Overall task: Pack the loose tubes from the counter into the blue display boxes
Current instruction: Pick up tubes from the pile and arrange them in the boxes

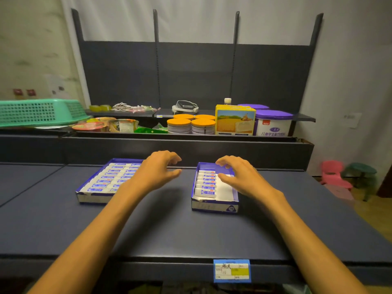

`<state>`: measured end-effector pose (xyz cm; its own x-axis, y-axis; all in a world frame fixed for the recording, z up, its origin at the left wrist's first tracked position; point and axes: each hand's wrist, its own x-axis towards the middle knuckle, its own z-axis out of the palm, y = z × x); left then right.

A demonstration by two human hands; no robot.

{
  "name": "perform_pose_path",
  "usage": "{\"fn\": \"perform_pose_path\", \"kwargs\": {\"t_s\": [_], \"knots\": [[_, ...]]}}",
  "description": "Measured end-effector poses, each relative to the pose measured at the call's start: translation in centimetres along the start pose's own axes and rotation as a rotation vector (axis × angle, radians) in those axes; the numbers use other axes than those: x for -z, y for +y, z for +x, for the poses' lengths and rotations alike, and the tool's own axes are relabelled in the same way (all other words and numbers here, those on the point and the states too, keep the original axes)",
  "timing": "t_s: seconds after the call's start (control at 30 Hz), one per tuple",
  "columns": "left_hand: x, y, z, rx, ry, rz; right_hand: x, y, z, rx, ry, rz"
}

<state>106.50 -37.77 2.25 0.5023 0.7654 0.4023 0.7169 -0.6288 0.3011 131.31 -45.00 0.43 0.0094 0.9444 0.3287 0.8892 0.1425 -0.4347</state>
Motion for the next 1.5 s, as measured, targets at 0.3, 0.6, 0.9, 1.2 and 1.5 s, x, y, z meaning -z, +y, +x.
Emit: {"fn": "perform_pose_path", "kwargs": {"t_s": [0.3, 0.6, 0.9, 1.2, 1.5], "knots": [[3.4, -3.2, -7.0, 0.127, 0.019, 0.147, -2.3, -7.7, -0.1, 0.232, -0.026, 0.007], [9.4, -10.9, -16.4, 0.266, 0.04, 0.328, -9.1, -18.3, 0.5, 0.353, -0.117, -0.044], [18.5, -23.1, -29.7, 0.394, 0.021, 0.393, -20.3, -36.2, 0.6, 0.537, -0.213, -0.06], [27.0, -35.0, -40.3, 0.525, 0.063, 0.442, -29.0, -52.3, 2.2, 0.64, -0.264, -0.071], [31.7, -47.7, -46.5, 0.637, 0.108, 0.431, -37.7, -65.0, 7.2, 0.74, -0.308, -0.036]]}}
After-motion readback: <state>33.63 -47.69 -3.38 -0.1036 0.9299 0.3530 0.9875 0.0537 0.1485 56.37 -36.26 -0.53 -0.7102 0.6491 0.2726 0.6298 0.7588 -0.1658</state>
